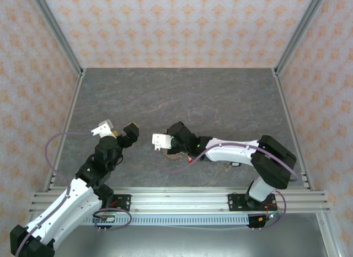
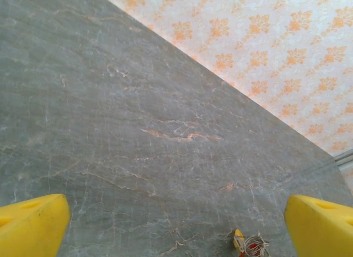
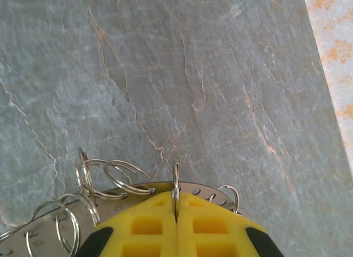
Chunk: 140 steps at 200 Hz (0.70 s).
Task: Put the keys on the keyring
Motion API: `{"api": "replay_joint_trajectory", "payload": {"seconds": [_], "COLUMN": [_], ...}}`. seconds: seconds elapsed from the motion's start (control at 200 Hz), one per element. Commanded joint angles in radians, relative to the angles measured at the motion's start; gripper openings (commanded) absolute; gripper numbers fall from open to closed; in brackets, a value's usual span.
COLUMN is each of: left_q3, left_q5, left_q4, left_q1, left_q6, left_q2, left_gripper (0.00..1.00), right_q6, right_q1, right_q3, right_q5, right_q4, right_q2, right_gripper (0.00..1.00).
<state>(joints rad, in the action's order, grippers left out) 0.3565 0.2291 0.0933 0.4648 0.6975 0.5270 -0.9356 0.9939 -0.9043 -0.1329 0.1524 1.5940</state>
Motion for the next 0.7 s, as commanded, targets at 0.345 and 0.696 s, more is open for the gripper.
{"api": "replay_joint_trajectory", "payload": {"seconds": [0.345,0.696], "left_q3": [0.191,0.179], "left_q5": [-0.125,-0.524], "left_q4": [0.099,-0.061], "left_q1": [-0.001,0.001], "left_q6": [-0.311,-0.63], "left_q2": [0.101,0.192], "left_gripper": [0.77,0.49], "right_q6": [0.157,0.15], "right_q1": [-0.202,-0.268], "right_q3": [-0.005,0.002], "right_q5": [-0.623,-0.745], "right_q4": [-0.081,-0.113], "right_q2": [-0.143,-0.15], "right_gripper": [0.0,0.0]}}
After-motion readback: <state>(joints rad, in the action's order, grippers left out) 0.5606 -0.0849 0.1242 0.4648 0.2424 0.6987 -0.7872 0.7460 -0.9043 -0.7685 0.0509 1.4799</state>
